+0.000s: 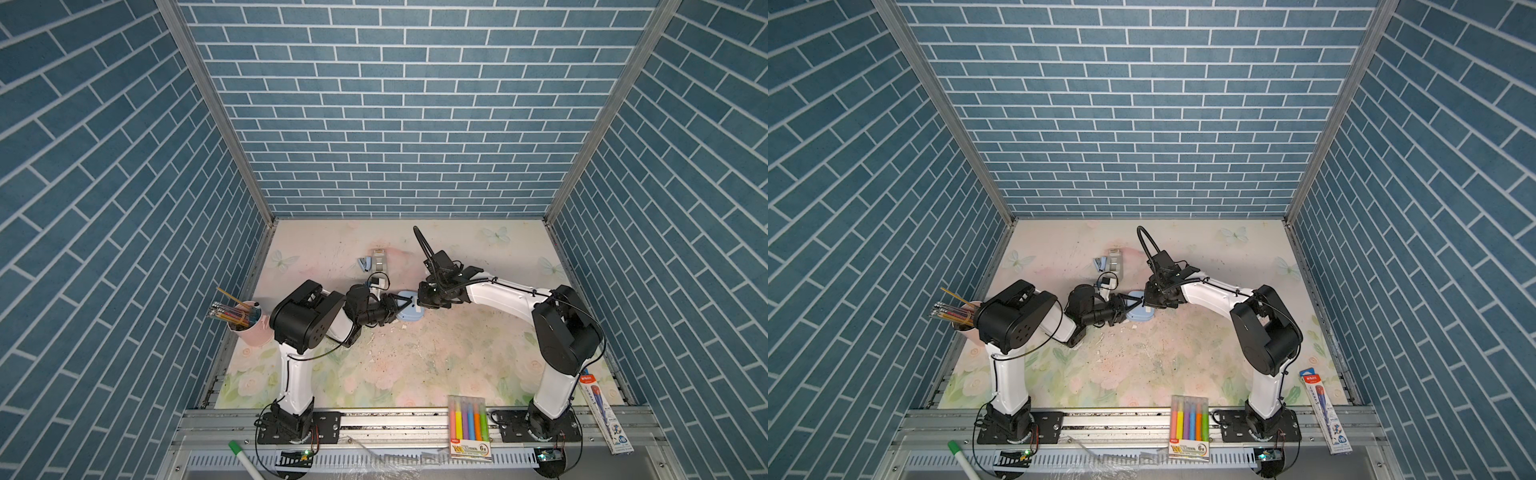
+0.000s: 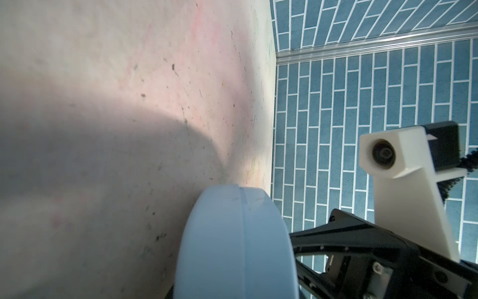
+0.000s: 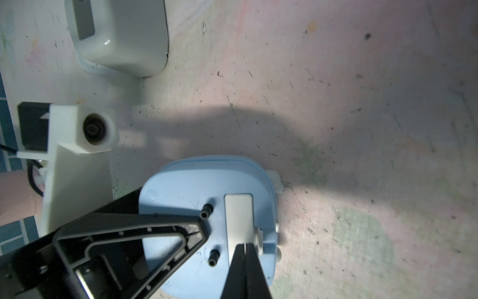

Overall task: Insert the battery into the alarm
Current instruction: Install the cover on the alarm.

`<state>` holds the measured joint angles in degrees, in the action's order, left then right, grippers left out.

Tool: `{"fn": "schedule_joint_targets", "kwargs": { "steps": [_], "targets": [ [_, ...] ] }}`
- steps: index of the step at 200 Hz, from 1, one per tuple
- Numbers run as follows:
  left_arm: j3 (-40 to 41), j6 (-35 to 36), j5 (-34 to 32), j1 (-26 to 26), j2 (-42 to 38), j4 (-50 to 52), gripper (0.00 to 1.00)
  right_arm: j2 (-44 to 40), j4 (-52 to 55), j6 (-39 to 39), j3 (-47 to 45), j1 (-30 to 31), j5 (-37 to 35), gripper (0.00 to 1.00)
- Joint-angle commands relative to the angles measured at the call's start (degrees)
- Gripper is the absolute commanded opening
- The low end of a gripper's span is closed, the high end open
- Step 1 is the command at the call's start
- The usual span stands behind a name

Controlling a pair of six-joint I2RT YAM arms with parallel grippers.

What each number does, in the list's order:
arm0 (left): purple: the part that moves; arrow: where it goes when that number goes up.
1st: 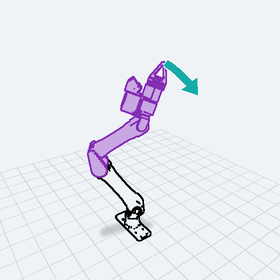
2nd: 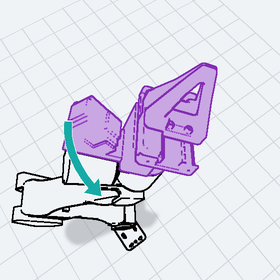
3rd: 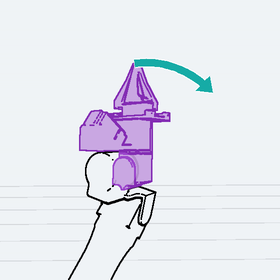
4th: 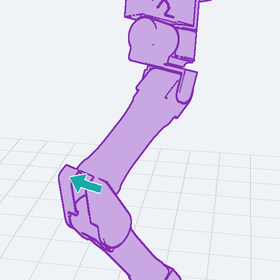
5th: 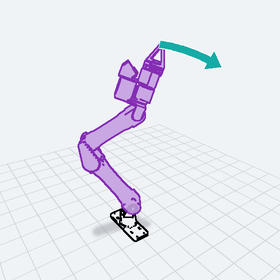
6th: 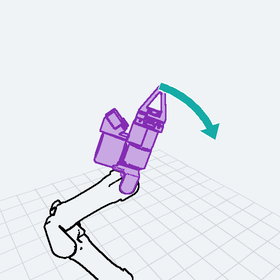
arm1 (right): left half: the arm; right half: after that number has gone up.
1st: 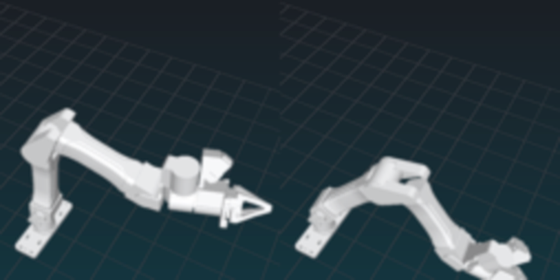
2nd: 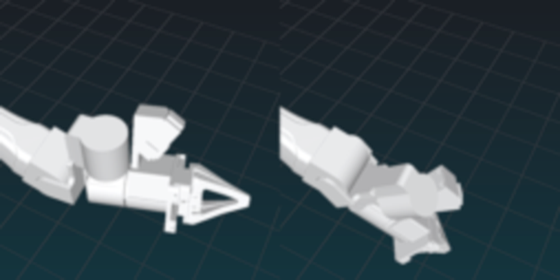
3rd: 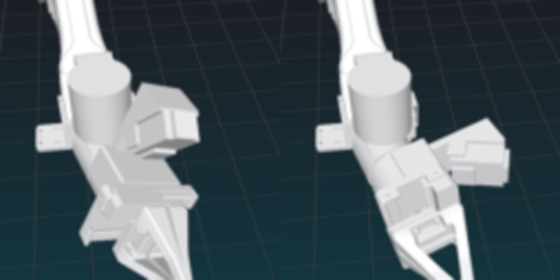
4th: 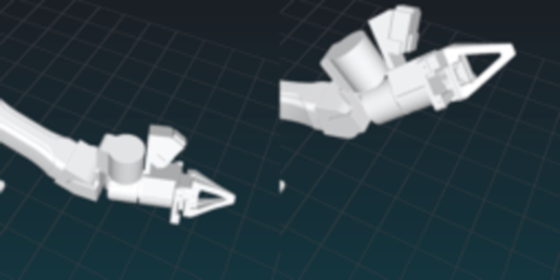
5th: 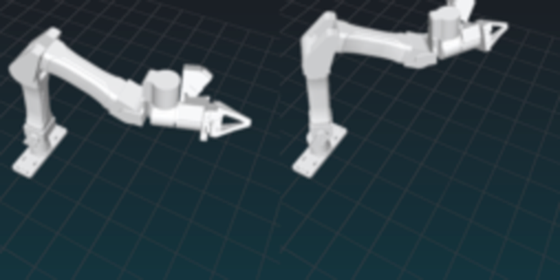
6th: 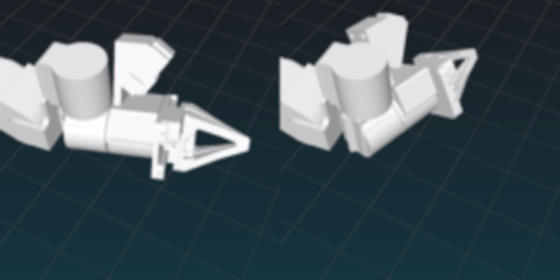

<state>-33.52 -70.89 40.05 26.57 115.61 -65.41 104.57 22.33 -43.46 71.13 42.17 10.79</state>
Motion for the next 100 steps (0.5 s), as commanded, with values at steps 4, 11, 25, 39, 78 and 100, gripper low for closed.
{"fn": "schedule_joint_targets", "kwargs": {
  "steps": [4,11,25,39,78,100],
  "targets": [
    [2.0,2.2,-3.2,0.1,2.4,10.2,0.01,1.5,1.2,1.4,1.1,0.4,-0.7,0.00],
    [2.0,2.2,-3.2,0.1,2.4,10.2,0.01,1.8,1.5,1.5,1.2,0.4,-0.7,0.00],
    [1.9,2.2,-3.3,0.1,2.5,10.2,0.01,2.3,1.6,1.7,1.4,0.4,-0.7,0.00],
    [1.9,2.2,-3.2,0.1,2.5,10.2,0.01,2.7,1.5,1.8,1.1,0.4,-0.7,0.00],
    [1.7,2.2,-3.1,0.2,2.5,10.3,0.01,3.5,0.8,1.6,-0.4,0.9,-0.4,0.00],
    [1.7,2.2,-3.1,0.2,2.5,10.3,0.01,3.0,0.9,1.6,-0.9,1.1,-0.6,0.00]
  ]
}}
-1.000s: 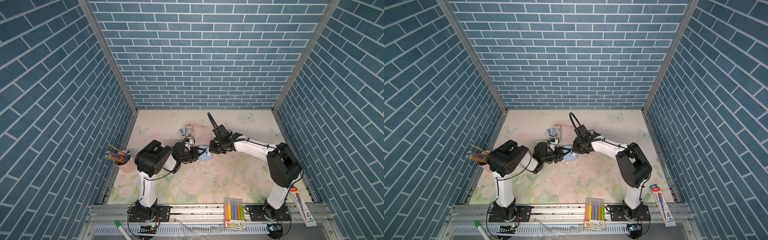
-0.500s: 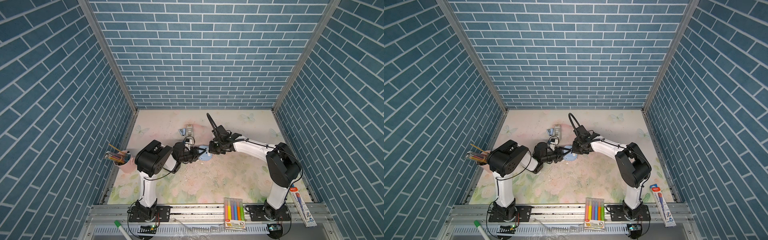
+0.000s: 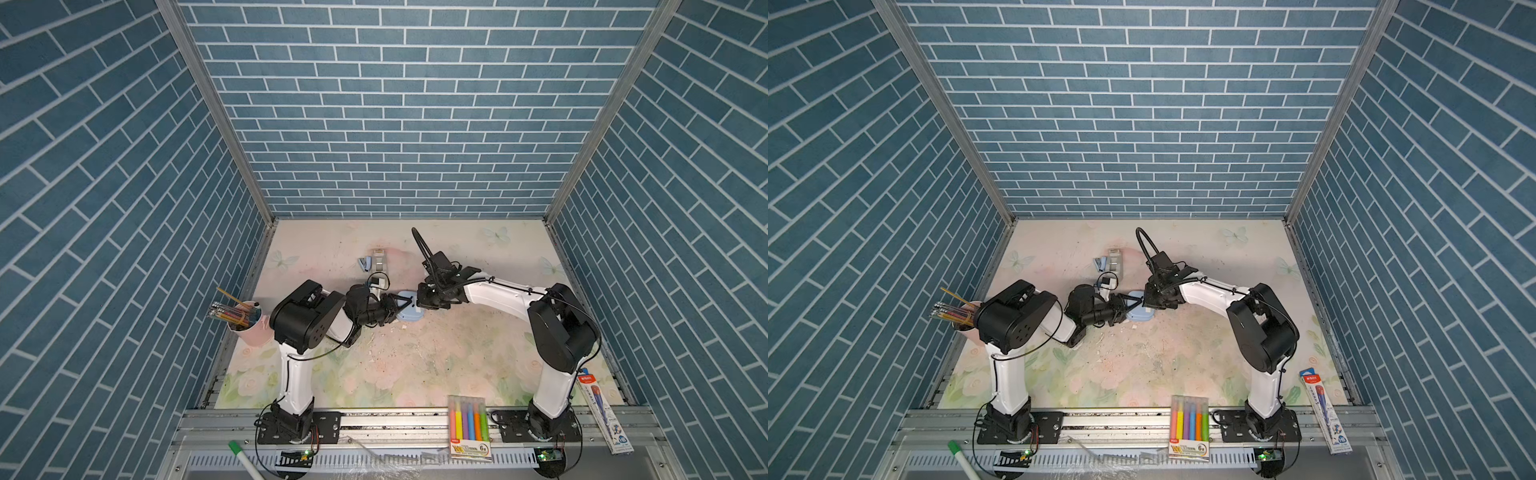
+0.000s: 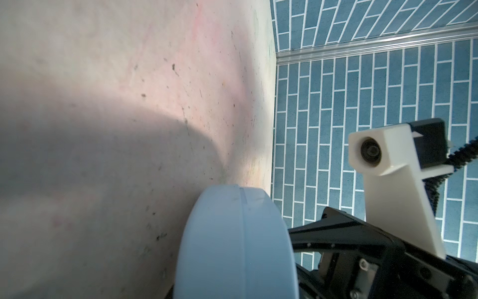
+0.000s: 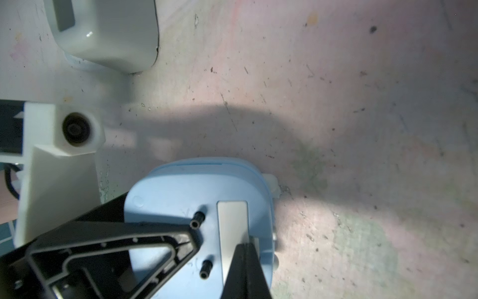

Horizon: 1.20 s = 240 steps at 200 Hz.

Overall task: Insert the battery into the alarm
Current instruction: Install the cover on the alarm.

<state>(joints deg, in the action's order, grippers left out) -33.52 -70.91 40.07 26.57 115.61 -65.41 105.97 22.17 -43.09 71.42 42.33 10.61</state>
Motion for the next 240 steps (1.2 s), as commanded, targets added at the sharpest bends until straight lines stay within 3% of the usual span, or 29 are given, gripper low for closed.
{"fn": "schedule_joint_targets", "kwargs": {
  "steps": [1,117,169,240],
  "targets": [
    [1.7,2.2,-3.1,0.2,2.5,10.3,0.01,1.7,1.0,1.3,-1.1,0.9,-0.4,0.00],
    [1.8,2.4,-3.0,0.3,2.2,10.6,0.01,6.9,6.7,4.2,8.6,0.9,-3.1,0.00],
    [1.8,2.4,-3.0,0.3,2.2,10.6,0.01,4.0,4.0,2.9,2.7,1.0,-2.7,0.00],
    [1.3,2.3,-2.9,0.3,2.5,11.3,0.01,-6.2,-1.1,1.5,-6.3,1.8,-0.5,0.00]
  ]
}}
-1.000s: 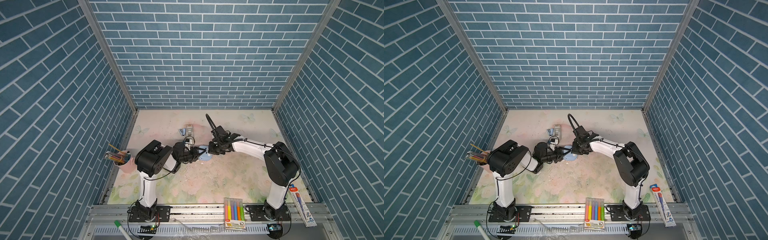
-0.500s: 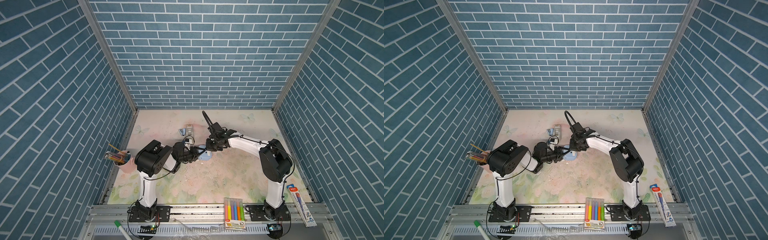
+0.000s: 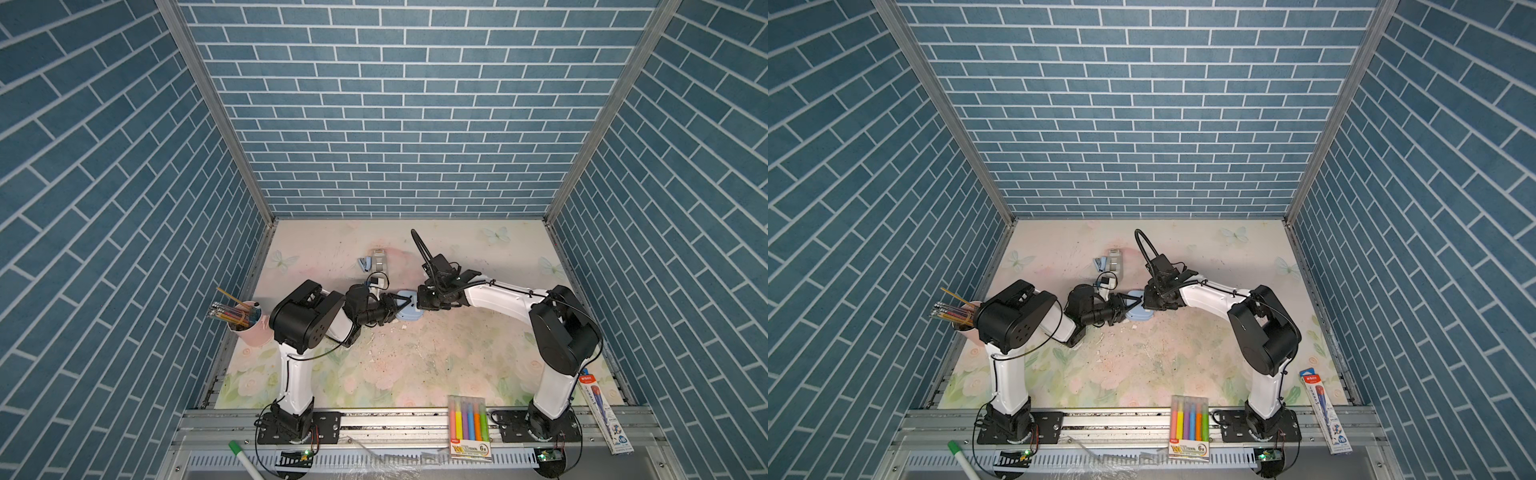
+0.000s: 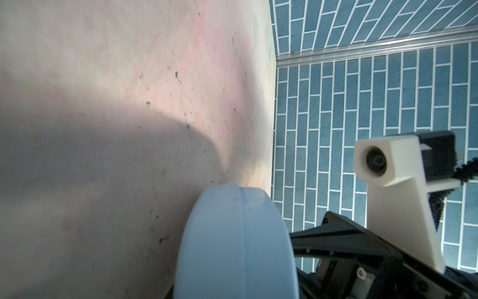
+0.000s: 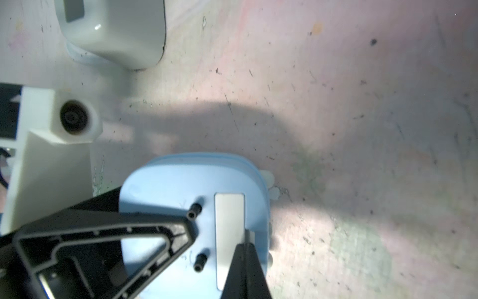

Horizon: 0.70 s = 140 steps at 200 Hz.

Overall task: Insert the battery into the alarm
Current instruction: Install the cover on the alarm, then adjust the alarm at the center of the board.

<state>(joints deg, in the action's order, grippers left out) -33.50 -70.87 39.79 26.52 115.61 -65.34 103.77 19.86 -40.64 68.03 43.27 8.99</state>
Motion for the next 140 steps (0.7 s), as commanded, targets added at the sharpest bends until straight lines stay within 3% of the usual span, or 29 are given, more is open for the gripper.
{"fn": "schedule_joint_targets", "kwargs": {
  "steps": [1,22,44,78,91,98,109,140],
  "targets": [
    [1.2,2.2,-2.6,0.3,2.5,11.3,0.01,-4.3,1.1,-0.9,-2.9,0.9,1.1,0.00],
    [0.5,2.1,-2.2,0.3,2.6,12.3,0.01,-10.0,0.4,-0.4,-4.7,1.0,-0.3,0.02],
    [-2.6,0.7,-0.5,0.4,2.5,16.2,0.01,-15.4,-0.2,1.5,-6.6,1.3,-3.1,0.14],
    [-6.2,-8.6,0.3,0.9,-2.1,15.5,0.01,-20.1,1.2,6.5,-8.0,2.3,-7.9,0.37],
    [-10.1,-9.6,0.8,1.5,-5.6,23.0,0.01,-21.2,2.4,9.1,-7.1,3.1,-8.4,0.47],
    [-11.5,-10.2,1.1,1.7,-7.6,28.1,0.01,-21.5,3.4,10.7,-6.3,3.8,-9.0,0.60],
    [-13.3,-11.1,0.9,2.1,-11.4,36.1,0.01,-21.9,5.5,13.5,-4.7,5.2,-11.2,0.73],
    [-20.3,-7.2,-1.8,2.3,-21.9,61.1,0.01,-22.0,9.2,20.7,-1.7,7.8,-15.6,0.75]
  ]
}}
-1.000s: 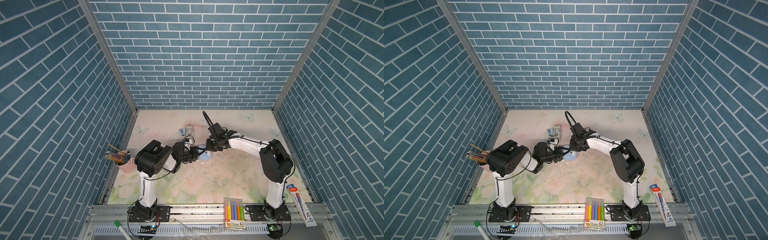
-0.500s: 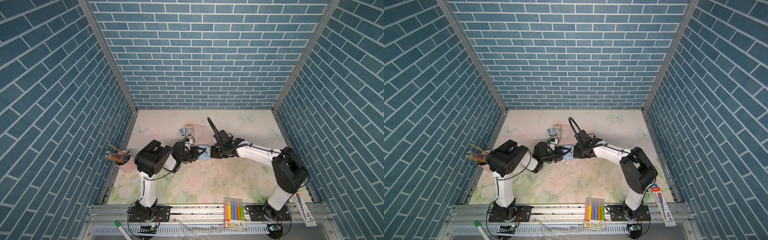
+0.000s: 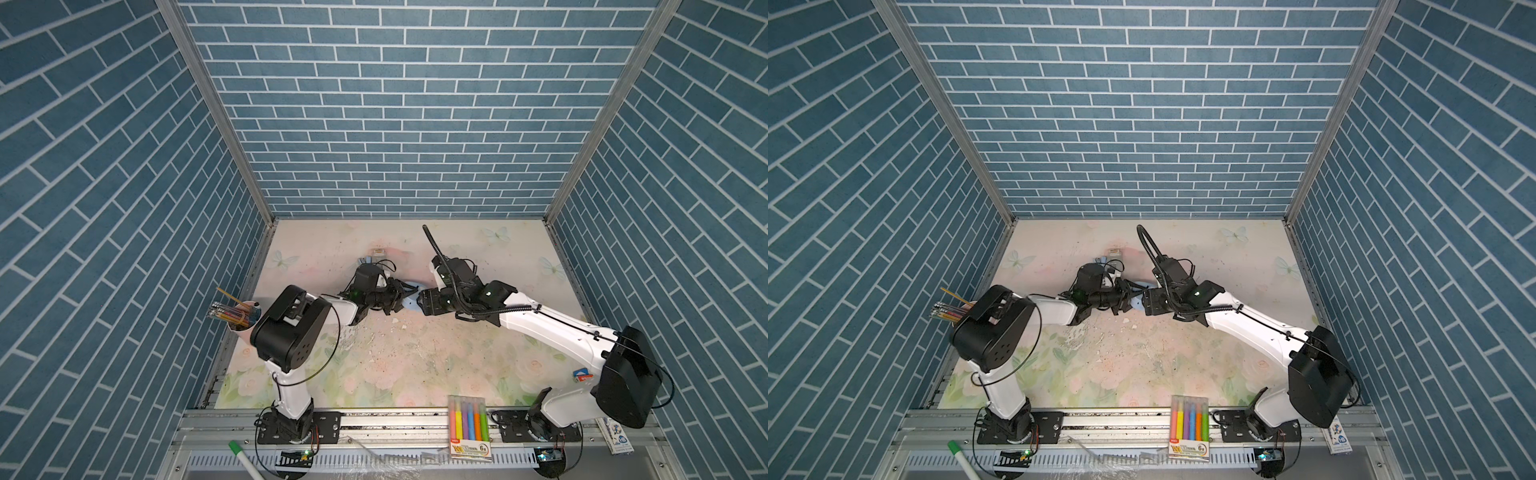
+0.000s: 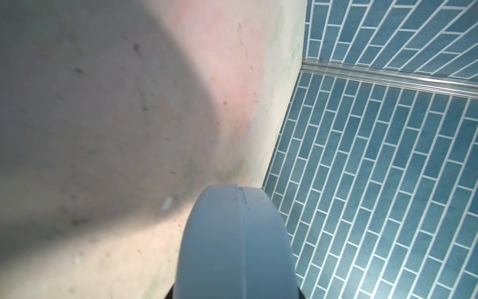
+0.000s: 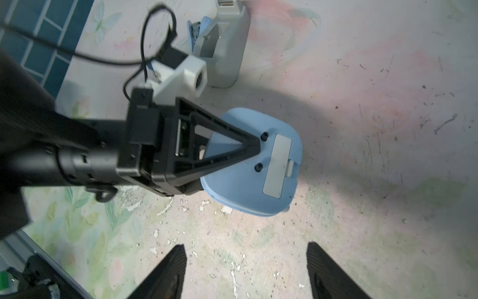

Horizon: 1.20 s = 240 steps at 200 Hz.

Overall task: Insert the battery into the alarm
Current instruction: Adjust the alarm at the center of the board.

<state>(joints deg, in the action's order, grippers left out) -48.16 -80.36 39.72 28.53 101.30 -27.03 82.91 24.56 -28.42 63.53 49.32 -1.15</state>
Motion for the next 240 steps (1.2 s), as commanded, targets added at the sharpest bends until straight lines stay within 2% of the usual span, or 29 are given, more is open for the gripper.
{"fn": "schedule_joint_targets", "kwargs": {
  "steps": [1,14,44,64,78,94,114,135,169,194,240],
  "targets": [
    [-5.8,2.5,-1.9,0.3,-7.8,23.5,0.01,-1.2,4.5,8.7,2.8,1.9,-5.7,0.75],
    [-7.4,3.6,-2.7,0.1,-9.9,28.8,0.01,-0.7,5.8,11.8,4.0,3.4,-9.1,0.75],
    [-6.0,-0.6,-0.2,0.0,-10.0,25.6,0.00,1.4,8.5,17.9,7.1,6.5,-17.9,0.75],
    [-5.8,-0.6,-0.4,0.0,-10.6,26.2,0.00,2.8,9.0,21.1,8.6,8.5,-23.6,0.76],
    [-5.5,-1.1,-0.3,0.0,-10.9,25.4,0.00,3.8,8.8,23.7,8.8,9.5,-22.7,0.76],
    [-5.4,-1.4,-0.4,0.1,-11.6,25.6,0.00,5.3,9.1,27.3,8.9,11.3,-18.2,0.76],
    [-5.4,-1.0,-1.0,0.1,-12.4,26.4,0.00,8.2,10.3,29.5,10.1,13.6,-17.9,0.76],
    [-5.0,-1.5,-0.4,0.2,-12.8,26.0,0.00,10.3,9.8,29.9,10.9,14.8,-20.3,0.76],
    [-4.7,-1.7,-0.3,0.6,-14.4,26.2,0.00,13.8,8.6,29.3,12.8,14.9,-28.3,0.74],
    [-4.4,-1.5,-0.1,0.6,-15.3,26.5,0.00,15.0,7.5,29.5,13.3,14.9,-31.1,0.70],
    [-3.7,-1.4,1.2,0.8,-16.0,26.1,0.00,15.0,4.9,30.3,11.7,14.9,-32.7,0.70]
  ]
}}
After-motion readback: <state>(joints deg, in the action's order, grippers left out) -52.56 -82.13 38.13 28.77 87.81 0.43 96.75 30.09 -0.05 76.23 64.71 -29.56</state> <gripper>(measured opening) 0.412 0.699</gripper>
